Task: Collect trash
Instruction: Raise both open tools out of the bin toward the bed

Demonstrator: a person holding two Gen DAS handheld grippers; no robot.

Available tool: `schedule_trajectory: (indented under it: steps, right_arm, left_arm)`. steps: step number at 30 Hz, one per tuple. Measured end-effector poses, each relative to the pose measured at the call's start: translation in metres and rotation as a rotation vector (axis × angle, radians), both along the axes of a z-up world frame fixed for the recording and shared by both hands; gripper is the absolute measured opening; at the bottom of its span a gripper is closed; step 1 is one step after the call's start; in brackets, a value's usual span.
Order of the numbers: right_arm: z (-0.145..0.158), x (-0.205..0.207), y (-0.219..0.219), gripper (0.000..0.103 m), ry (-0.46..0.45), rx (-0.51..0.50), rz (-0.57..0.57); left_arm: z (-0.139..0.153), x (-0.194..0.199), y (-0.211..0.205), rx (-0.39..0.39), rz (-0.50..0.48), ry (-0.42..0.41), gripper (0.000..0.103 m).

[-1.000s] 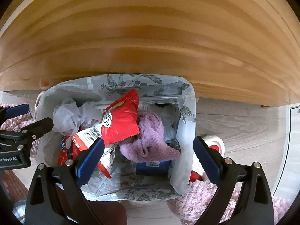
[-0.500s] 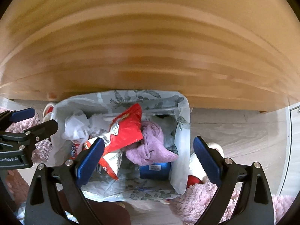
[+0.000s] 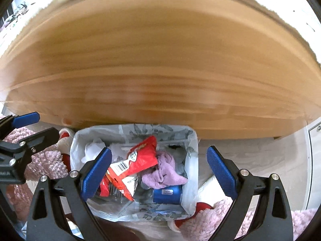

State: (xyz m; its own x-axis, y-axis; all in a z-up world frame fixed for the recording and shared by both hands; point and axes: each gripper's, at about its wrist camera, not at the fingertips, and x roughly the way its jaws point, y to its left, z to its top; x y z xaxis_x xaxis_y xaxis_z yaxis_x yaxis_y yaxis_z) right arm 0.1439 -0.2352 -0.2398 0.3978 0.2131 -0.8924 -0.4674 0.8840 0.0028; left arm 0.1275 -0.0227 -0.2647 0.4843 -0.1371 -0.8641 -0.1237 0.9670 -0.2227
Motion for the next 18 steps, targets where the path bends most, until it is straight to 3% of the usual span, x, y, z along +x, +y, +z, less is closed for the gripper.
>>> schedule_trajectory:
  steps: [7,18]
  right_arm:
    - [0.022,-0.006,-0.004,0.091,-0.093,0.043,0.001]
    - [0.073,-0.018,-0.022,0.091,-0.276,0.172,-0.036]
  left_arm:
    - [0.039,-0.013,-0.004,0.035,-0.036,-0.142,0.095]
    - [0.084,-0.024,0.001,0.045,-0.061,-0.261,0.095]
